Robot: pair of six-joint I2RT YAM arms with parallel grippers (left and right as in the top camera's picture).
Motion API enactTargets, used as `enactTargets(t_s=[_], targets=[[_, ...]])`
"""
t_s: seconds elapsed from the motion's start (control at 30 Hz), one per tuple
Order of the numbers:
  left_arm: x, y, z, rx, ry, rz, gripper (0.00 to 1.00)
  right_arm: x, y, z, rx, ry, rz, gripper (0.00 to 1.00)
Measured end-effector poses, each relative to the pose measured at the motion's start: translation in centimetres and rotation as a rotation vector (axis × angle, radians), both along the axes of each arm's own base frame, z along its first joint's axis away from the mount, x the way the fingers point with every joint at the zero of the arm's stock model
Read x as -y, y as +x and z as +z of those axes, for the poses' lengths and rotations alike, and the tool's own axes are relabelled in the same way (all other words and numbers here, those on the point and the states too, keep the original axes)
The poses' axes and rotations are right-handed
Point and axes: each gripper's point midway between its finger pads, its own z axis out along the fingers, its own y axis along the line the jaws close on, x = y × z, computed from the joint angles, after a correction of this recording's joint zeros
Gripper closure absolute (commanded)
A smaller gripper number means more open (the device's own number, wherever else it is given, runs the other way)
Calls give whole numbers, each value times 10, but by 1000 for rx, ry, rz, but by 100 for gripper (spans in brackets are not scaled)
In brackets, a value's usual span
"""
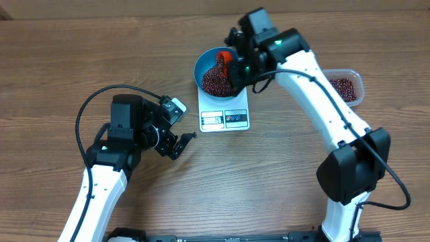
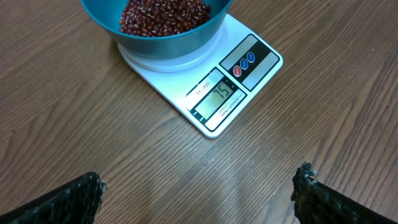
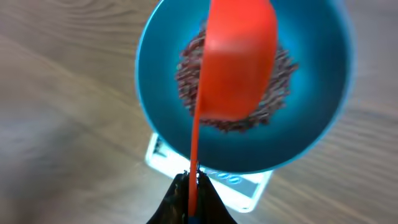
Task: Scoop item into bowl and weigh 150g on scale
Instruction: 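Carry the filled red scoop to the teal bowl and tip beans in, then return the empty scoop with the right gripper to the bean tub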
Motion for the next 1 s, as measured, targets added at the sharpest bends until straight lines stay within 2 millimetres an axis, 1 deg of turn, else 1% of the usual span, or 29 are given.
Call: enactTargets(t_s=[0.1, 0.2, 0.23, 0.33, 0.43, 0.6, 0.77, 1.0], targets=[[0, 0, 0, 0, 0, 0, 0, 0, 0, 1, 97, -166, -10, 96], [0, 0, 0, 0, 0, 0, 0, 2, -1, 2, 159, -281, -18, 96], [0, 0, 0, 0, 0, 0, 0, 3, -2, 5, 205, -349, -23, 96], [0, 0, 0, 0, 0, 0, 0, 0, -5, 11, 275, -446, -19, 96], [0, 0, 0, 0, 0, 0, 0, -3, -7, 14, 307, -484, -18, 96], [0, 0, 0, 0, 0, 0, 0, 5, -6, 16, 321, -525, -33, 96], [0, 0, 0, 0, 0, 0, 0, 6, -5, 17, 325, -529, -37, 96], [0, 0, 0, 0, 0, 0, 0, 0, -8, 13, 292, -483, -26, 96]])
